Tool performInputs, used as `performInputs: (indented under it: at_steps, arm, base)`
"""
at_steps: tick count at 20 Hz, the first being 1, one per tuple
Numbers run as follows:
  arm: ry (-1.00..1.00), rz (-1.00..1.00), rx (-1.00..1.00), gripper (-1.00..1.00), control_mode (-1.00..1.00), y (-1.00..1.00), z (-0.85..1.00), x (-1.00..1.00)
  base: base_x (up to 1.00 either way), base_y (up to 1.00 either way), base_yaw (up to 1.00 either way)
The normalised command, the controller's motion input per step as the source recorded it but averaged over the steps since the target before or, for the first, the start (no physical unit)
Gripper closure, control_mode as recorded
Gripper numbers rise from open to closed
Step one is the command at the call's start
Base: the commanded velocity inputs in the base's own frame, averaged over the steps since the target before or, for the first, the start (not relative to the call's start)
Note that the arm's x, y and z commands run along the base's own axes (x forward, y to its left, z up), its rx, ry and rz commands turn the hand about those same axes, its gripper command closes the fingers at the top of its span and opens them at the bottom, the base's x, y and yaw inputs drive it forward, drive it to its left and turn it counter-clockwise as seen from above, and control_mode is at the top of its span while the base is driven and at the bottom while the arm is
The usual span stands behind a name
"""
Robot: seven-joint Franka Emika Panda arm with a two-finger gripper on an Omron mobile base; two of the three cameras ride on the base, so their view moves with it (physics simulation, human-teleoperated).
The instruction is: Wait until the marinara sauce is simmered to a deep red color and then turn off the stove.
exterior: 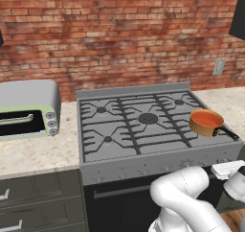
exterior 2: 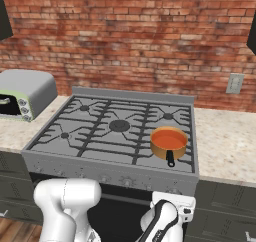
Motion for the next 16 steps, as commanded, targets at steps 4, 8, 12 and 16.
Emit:
performInputs:
  at_steps: [4, 8, 12, 16]
  arm:
    - [0.00, 0.00, 0.00, 1.00, -1.00, 0.00, 0.00, 0.00]
    - [0.00, 0.00, 0.00, 1.00, -1.00, 0.00, 0.00, 0.00]
    - [0.00, 0.00, 0.00, 1.00, -1.00, 0.00, 0.00, 0.00]
    - [0.00, 0.00, 0.00, 1.00, -1.00, 0.00, 0.00, 0.00]
  base:
    - [0.00, 0.00, 0.00]
    - [0.00, 0.00, 0.00]
    - [0.00, 0.00, 0.00]
    - [0.00, 0.00, 0.00]
